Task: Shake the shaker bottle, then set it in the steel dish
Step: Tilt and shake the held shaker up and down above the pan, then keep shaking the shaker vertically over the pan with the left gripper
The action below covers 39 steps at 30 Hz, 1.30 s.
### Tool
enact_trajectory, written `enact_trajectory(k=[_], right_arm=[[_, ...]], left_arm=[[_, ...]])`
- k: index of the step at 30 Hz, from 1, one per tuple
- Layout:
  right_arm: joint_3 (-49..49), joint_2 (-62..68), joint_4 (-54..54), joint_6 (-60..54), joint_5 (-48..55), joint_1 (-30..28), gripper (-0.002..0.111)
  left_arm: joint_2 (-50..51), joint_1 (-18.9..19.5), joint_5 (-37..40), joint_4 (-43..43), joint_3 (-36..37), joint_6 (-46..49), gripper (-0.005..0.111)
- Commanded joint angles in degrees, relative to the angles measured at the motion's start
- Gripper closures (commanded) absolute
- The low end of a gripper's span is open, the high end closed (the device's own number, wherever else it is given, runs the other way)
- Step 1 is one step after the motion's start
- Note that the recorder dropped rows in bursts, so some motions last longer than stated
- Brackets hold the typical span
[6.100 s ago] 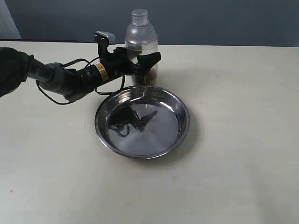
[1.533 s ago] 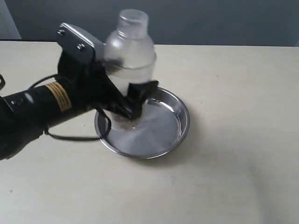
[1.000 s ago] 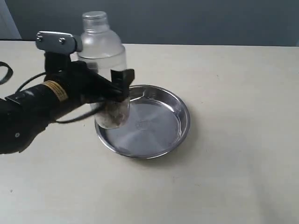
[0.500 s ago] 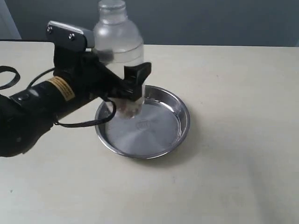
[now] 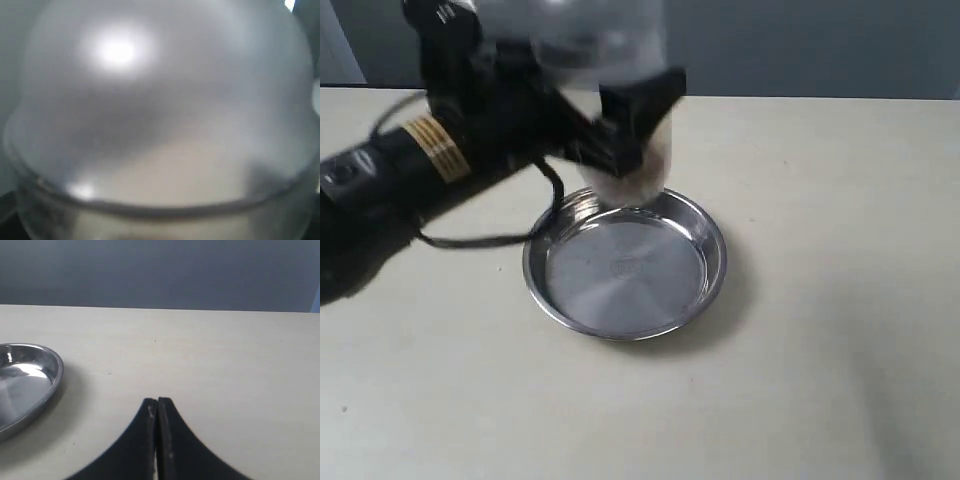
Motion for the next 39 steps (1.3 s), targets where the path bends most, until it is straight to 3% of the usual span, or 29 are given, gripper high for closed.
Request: enact_trajectory(k=[1,4,7,11,13,17,19,20,22,25,28,32,34,37,39], right_arm=[[0.07,-0.22,-0.07,0.0,-0.7,0.2,0.109],[0.07,-0.22,-0.07,0.0,-0.7,0.2,0.109],[0.07,-0.22,-0.07,0.0,-0.7,0.2,0.109],[0.07,-0.22,-0.07,0.0,-0.7,0.2,0.109],[0.07,-0.22,-0.07,0.0,-0.7,0.2,0.109],[0.07,-0.22,-0.07,0.0,-0.7,0.2,0.109],[0.07,-0.22,-0.07,0.0,-0.7,0.2,0.109],[0.07,-0.22,-0.07,0.0,-0.7,0.2,0.109],[0.07,-0.22,-0.07,0.0,-0.7,0.2,0.109],[0.07,-0.22,-0.07,0.0,-0.7,0.2,0.109],[0.07,-0.22,-0.07,0.0,-0.7,0.2,0.109],[0.07,-0.22,-0.07,0.0,-0.7,0.2,0.109],[0.07,-0.22,-0.07,0.0,-0.7,0.2,0.109],[0.07,-0.22,-0.07,0.0,-0.7,0.2,0.109],[0.07,-0.22,-0.07,0.0,-0.7,0.2,0.109]], left_arm=[[4.44,-0.08,8.98,-2.25,1.87,-0.08,0.107],[7.43,-0.08,-2.1,1.84,3.88,-4.54,0.107],[0.4,-0.08,-10.79,5.45,1.52,-5.43,0.107],[1.85,-0.08,9.18,-3.56,0.04,2.98,0.107],[8.18,-0.08,10.22,-8.44,2.25,3.05,0.107],[5.84,-0.82,-3.95,4.74,2.08,-4.41,0.107],[0.34,-1.32,-9.83,6.38,-0.9,-4.84,0.107],[-1.87,-1.32,-8.8,6.38,-2.29,-4.41,0.107],[-4.64,-1.32,0.37,4.63,-4.5,-1.63,0.107],[0.94,-1.32,13.24,0.92,-2.44,-0.67,0.107],[6.92,-1.32,8.5,-0.62,0.79,-2.9,0.107],[-0.95,-1.88,-4.61,7.71,-1.93,-8.55,0.107],[-4.28,-1.88,-0.28,7.22,-3.55,-5.11,0.107],[1.3,-1.78,14.61,-3.15,-1.66,0.39,0.107],[7.0,-1.59,14.13,-7.15,1.23,0.61,0.107]])
